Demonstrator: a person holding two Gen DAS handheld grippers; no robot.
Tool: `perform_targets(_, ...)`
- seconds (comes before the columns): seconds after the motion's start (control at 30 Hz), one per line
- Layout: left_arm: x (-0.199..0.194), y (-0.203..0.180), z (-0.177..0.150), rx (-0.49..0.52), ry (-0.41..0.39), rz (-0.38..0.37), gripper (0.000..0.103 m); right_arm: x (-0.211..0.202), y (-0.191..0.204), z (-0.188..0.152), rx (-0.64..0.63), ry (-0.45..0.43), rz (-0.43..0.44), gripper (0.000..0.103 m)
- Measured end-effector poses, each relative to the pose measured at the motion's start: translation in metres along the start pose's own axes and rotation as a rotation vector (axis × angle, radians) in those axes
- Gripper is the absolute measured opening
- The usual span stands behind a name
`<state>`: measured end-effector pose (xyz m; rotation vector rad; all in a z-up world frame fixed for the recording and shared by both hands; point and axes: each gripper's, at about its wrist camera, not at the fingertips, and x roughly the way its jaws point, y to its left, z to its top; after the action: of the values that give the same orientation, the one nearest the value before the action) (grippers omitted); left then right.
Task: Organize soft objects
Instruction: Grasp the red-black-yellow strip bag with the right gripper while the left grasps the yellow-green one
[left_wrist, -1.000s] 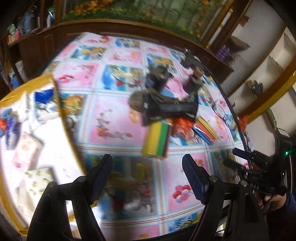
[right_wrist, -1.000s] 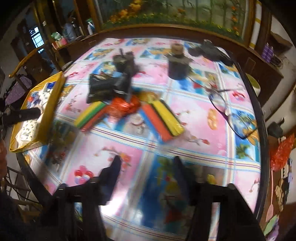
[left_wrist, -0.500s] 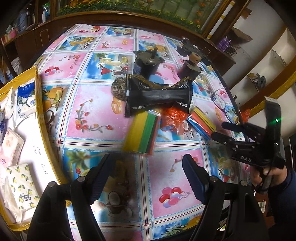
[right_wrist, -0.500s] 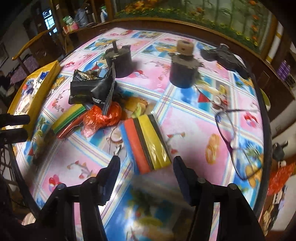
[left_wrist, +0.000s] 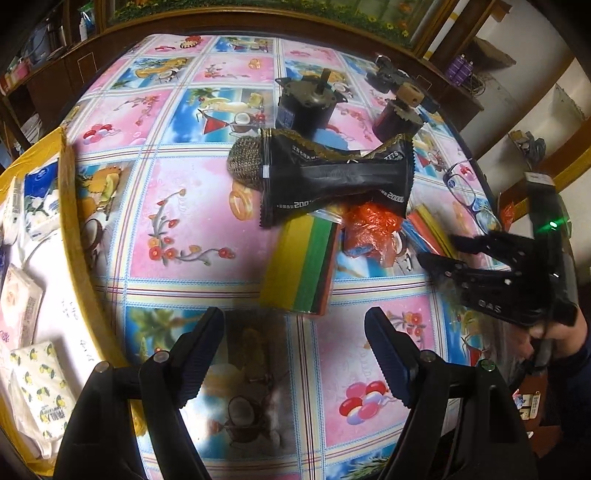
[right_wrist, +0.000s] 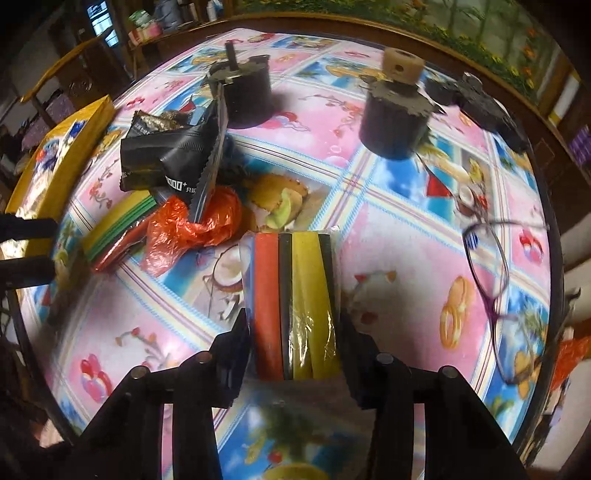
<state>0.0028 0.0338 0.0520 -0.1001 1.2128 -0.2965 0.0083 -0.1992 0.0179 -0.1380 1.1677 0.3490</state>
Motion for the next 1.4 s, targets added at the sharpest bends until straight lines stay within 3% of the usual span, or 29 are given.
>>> perform_targets(0.23,0.028,-0.014,0.012,0.091,0.049,0.029,0.078,-0.03,-0.003,-0.041,0.144,-0.029,0.042,0.047)
perform_targets(0.43,0.055,-0.02,0.025,0.116,0.098,0.089,0.077,-0.056,0.007,-0.055,0.154,-0.07,0.026,0.047)
perform_targets(0.5,0.057,-0.022,0.026,0.13,0.082,0.117,0.072,-0.061,0.01,-0.058,0.158,-0.076,0.034,0.047)
perform_targets(0.57,0.054,-0.024,0.024,0.137,0.072,0.108,0.053,-0.063,0.015,-0.061,0.154,-0.077,0.035,0.047)
perform_targets(0.67,0.048,-0.024,0.015,0.123,0.066,0.099,0.042,-0.064,0.023,-0.064,0.152,-0.074,0.046,0.047)
perform_targets(0.9,0.017,-0.015,-0.026,0.076,0.031,0.038,0.039,-0.06,0.052,-0.063,0.099,-0.065,0.071,0.047)
perform_targets(1.03,-0.008,-0.013,-0.049,0.091,-0.02,0.04,0.039,-0.056,0.07,-0.058,0.064,-0.059,0.09,0.047)
perform_targets(1.4,-0.052,0.012,-0.065,0.027,-0.122,0.054,0.039,-0.055,0.117,-0.04,-0.025,-0.069,0.12,0.047)
